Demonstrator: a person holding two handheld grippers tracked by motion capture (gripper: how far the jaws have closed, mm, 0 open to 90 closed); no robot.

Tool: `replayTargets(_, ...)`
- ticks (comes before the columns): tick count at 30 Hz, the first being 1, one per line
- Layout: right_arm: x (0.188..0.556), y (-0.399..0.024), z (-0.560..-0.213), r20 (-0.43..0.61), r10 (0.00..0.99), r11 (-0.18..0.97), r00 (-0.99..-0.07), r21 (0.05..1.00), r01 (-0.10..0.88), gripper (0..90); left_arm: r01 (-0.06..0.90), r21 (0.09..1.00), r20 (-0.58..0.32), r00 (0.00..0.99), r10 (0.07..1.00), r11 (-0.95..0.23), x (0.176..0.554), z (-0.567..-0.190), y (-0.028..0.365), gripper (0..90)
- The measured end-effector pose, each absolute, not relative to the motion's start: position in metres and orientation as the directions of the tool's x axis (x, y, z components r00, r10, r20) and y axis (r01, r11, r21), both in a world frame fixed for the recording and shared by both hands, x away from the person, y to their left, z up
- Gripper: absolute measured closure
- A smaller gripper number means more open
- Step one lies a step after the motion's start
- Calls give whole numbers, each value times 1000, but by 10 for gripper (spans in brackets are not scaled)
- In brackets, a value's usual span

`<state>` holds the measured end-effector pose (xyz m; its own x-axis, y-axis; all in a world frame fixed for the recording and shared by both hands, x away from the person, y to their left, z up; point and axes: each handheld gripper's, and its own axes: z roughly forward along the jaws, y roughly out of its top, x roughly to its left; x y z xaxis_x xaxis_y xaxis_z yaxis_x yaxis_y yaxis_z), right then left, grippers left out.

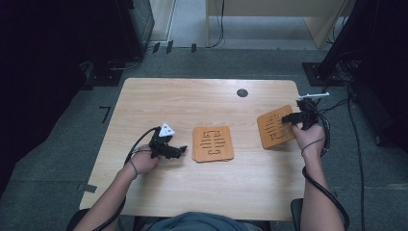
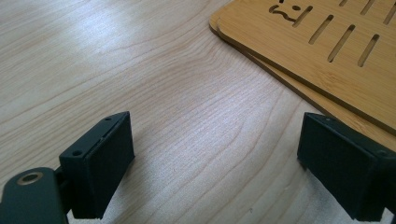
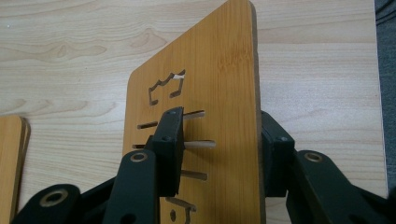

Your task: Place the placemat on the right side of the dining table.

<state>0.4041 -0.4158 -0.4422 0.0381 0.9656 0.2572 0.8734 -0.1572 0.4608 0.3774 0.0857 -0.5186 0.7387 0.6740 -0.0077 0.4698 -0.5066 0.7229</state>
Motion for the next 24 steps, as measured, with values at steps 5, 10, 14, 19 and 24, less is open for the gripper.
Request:
replayTargets(5, 406, -416, -448, 248, 968, -154, 41, 457, 876, 559, 470, 723, -8, 739, 674, -507, 377, -519, 86, 99)
replayTargets(10, 408, -416, -452, 239, 970, -154, 47, 450, 880, 534, 470, 723, -7, 739, 674, -507, 377, -519, 86, 99)
replayTargets(14, 409, -417, -455, 240, 970, -154, 49, 444, 882, 526, 470, 723, -9, 738, 674, -506, 377, -519, 85, 99)
replayTargets(19, 411, -417, -458, 251, 967, -161, 51, 443, 882, 523, 470, 723, -8, 739, 674, -507, 378, -519, 85, 99)
replayTargets(24, 413, -419, -463, 259, 964, -171, 59, 437, 883, 511, 469, 723, -7, 739, 674, -507, 378, -519, 85, 99)
